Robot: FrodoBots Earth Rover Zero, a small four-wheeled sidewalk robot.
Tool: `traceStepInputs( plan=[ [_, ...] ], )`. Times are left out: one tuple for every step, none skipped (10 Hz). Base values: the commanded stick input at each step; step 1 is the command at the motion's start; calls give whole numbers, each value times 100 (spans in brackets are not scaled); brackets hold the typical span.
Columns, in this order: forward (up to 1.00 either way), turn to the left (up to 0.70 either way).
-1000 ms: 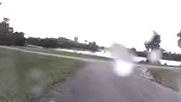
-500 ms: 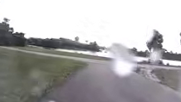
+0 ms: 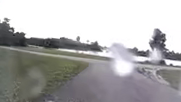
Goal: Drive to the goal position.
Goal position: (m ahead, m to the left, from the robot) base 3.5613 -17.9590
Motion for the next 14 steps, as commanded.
traceStepInputs(
  plan=[
    [70,-15],
    [70,-2],
    [70,0],
    [70,0],
    [70,0],
    [70,0],
    [70,0],
    [70,0],
    [70,0],
    [70,0],
    [70,0],
    [70,0],
    [70,0],
    [70,0]
  ],
)
